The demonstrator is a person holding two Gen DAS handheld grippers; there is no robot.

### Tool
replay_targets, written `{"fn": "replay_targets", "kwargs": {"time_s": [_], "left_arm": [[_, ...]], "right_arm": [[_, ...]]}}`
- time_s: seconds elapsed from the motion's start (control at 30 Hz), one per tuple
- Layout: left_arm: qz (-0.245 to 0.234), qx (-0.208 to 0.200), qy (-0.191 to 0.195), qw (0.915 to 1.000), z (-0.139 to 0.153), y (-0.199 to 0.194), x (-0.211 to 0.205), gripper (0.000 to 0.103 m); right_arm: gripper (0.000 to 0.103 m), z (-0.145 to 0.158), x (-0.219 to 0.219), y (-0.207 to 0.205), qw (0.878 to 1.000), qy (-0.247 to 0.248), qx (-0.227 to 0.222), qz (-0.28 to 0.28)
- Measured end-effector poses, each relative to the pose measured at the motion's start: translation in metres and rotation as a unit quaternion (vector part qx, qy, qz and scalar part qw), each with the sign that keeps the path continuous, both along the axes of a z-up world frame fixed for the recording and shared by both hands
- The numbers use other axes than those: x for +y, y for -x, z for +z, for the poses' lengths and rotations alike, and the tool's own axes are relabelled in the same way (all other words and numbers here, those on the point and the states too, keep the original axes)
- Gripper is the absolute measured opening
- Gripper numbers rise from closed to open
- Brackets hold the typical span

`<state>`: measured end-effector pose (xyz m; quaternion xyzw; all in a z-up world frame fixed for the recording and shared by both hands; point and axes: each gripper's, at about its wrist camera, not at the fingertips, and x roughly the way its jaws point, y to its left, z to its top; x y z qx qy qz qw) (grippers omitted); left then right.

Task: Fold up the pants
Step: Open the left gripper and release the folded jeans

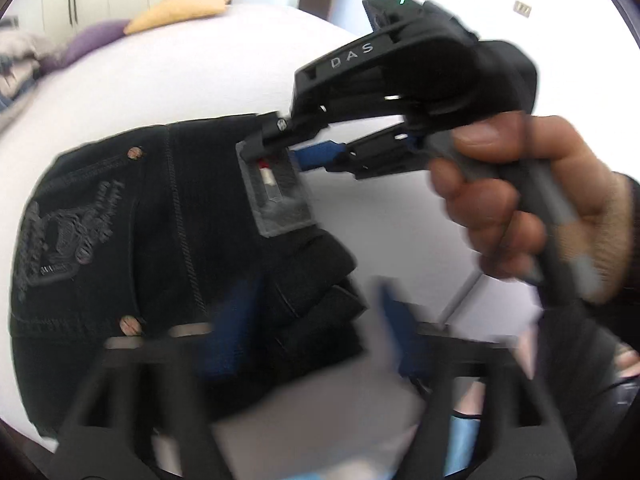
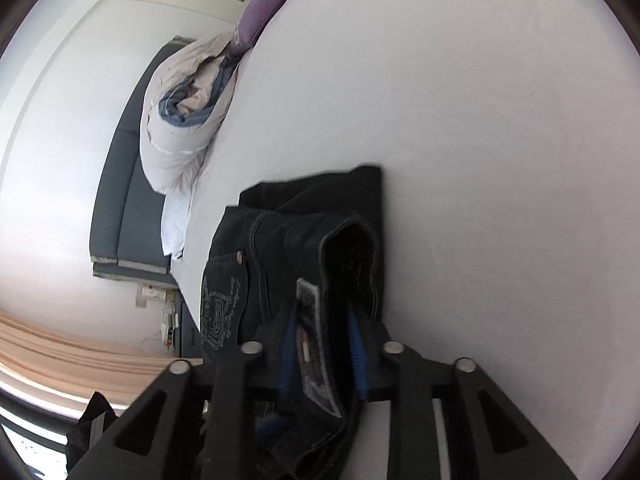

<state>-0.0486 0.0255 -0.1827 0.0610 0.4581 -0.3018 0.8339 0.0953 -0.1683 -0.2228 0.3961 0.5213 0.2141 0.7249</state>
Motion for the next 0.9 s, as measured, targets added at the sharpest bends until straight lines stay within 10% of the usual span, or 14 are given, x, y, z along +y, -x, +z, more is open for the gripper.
{"fn": "replay_targets", "kwargs": {"time_s": [0.13,0.47,0.6,0.9], "left_arm": [[-0.021,-0.009,0.019,0.9996,0.026,0.021,0.015,0.088],[0.127,-0.045,-0.009,0.9908,0.052,-0.044,0.117,0.088],[0.133,0.003,-0.008,0.9910,0.024,-0.080,0.137,0.081],[0.140,0.035,-0.034,0.9890,-0.013,-0.107,0.145,0.071]], "right_arm": [[0.036,0.023,-0.020,0.005,0.999,0.002,-0.024,-0.034],[0.036,0.018,0.048,0.013,0.992,-0.079,-0.055,0.081],[0.000,-0.020,0.056,0.031,0.996,-0.020,-0.019,0.087],[0.007,0.007,0.053,0.034,0.996,-0.005,-0.034,0.081]]}}
